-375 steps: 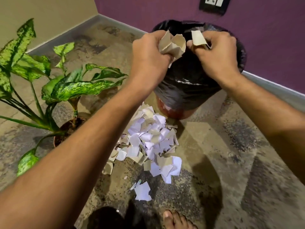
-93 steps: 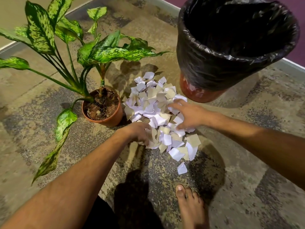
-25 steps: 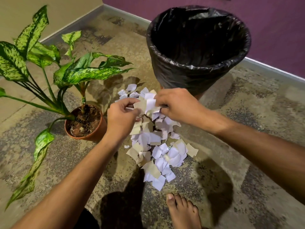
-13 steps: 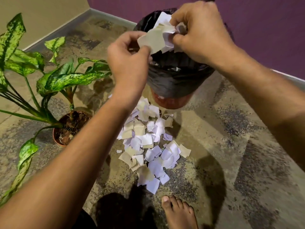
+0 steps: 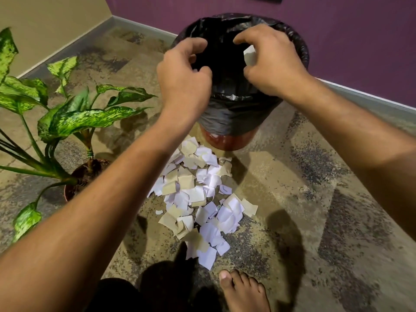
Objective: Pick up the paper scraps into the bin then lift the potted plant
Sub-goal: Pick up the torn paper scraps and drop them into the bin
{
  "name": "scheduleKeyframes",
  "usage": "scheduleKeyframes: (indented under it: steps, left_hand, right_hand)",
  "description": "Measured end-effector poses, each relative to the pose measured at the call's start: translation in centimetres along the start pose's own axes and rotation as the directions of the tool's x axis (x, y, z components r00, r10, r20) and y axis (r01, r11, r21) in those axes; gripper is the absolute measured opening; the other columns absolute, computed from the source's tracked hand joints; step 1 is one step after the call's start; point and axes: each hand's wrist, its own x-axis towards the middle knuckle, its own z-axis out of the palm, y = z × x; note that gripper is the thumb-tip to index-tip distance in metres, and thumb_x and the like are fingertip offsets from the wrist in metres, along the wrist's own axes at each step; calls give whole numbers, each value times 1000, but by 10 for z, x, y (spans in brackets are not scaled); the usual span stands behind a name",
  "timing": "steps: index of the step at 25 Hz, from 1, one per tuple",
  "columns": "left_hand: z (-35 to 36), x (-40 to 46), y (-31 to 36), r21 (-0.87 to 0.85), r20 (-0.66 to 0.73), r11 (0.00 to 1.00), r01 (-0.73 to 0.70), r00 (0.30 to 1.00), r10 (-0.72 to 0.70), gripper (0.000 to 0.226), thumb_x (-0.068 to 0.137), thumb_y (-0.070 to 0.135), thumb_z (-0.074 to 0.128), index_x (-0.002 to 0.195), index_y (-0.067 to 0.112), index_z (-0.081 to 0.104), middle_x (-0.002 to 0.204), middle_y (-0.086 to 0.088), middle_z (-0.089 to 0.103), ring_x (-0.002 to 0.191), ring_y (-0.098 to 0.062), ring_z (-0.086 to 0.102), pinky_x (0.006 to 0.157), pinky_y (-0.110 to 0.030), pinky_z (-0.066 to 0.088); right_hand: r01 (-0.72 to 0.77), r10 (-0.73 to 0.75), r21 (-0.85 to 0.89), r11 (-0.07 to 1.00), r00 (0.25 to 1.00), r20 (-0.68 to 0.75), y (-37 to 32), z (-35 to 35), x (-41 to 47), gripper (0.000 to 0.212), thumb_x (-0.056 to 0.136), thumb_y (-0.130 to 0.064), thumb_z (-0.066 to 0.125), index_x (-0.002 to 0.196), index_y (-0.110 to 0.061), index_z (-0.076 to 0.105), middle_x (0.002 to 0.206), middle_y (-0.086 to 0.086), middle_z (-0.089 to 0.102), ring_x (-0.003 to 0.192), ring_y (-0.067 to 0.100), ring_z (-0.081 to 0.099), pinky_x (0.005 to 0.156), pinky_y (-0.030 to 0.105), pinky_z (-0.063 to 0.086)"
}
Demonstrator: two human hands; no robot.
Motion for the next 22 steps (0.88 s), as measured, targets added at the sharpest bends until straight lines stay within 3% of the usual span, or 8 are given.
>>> scheduleKeyframes:
  steps: [3, 6, 9, 13, 16, 19, 20, 22]
  left_hand:
    - [-2, -39, -15, -6, -57, 987, -158, 986, 157, 29, 79, 2, 56, 102, 13, 71, 97, 6, 69, 89, -3, 63, 81, -27, 55]
    - [1, -87, -41, 30, 37, 951, -306, 952, 305, 25, 79, 0, 54, 97, 7, 70, 97, -2, 69, 90, -14, 64, 78, -35, 54]
    - [-2, -128, -79, 73, 120, 971, -227, 969, 218, 25, 81, 4, 54, 98, 12, 69, 102, 3, 69, 96, -15, 63, 79, -34, 53]
    - [-18, -160, -132, 294, 329, 956, -27, 941, -74, 27, 86, 15, 57, 111, 20, 65, 118, 5, 65, 104, -19, 60, 84, -34, 51]
    - [-29, -168, -166, 580, 504, 808, -101, 824, -259, 43, 88, 29, 60, 130, 19, 54, 134, 0, 54, 121, -23, 48, 97, -32, 42]
    - [-39, -176, -190, 702, 538, 708, -77, 709, -456, 72, 83, 55, 61, 142, 20, 37, 151, -5, 32, 138, -30, 29, 110, -43, 35]
    - [-41, -179, -194, 715, 534, 698, -33, 671, -515, 83, 77, 65, 62, 143, 23, 32, 155, -5, 23, 142, -33, 21, 110, -49, 34]
    - [-42, -182, -199, 726, 546, 688, 11, 600, -585, 105, 64, 79, 62, 146, 27, 23, 159, -2, 7, 144, -39, 10, 109, -56, 34]
  right_hand:
    - [6, -6, 19, 1000, 1000, -15, -1, -6, -11, 55, 83, -9, 61, 136, -20, 51, 138, 0, 50, 128, 20, 45, 105, 34, 37]
    - [64, -57, 75, 995, 994, -91, -7, -10, -30, 46, 85, -11, 59, 130, -18, 58, 130, -1, 57, 119, 17, 53, 101, 38, 45]
    - [109, -98, 106, 988, 990, -106, -14, -11, -39, 39, 87, -8, 55, 125, -16, 62, 126, -1, 59, 117, 15, 55, 98, 38, 47]
    - [207, -193, 209, 956, 977, -89, -28, -5, -56, 26, 88, -16, 57, 110, -16, 69, 110, -3, 66, 98, 10, 61, 86, 31, 52]
    - [271, -336, 267, 925, 911, 238, -40, 25, -91, 25, 85, -18, 64, 109, -18, 70, 108, -3, 67, 99, 15, 62, 88, 37, 50]
    - [308, -379, 224, 925, 689, 618, -40, 70, -123, 35, 87, -22, 63, 121, -25, 62, 124, -7, 60, 110, 14, 58, 96, 35, 45]
    - [297, -363, 216, 930, 650, 667, -36, 84, -131, 36, 87, -22, 62, 123, -27, 60, 127, -8, 59, 109, 13, 58, 96, 35, 45]
    - [256, -303, 174, 951, 650, 697, -23, 107, -141, 40, 86, -25, 62, 126, -30, 57, 128, -9, 59, 106, 13, 59, 92, 31, 45]
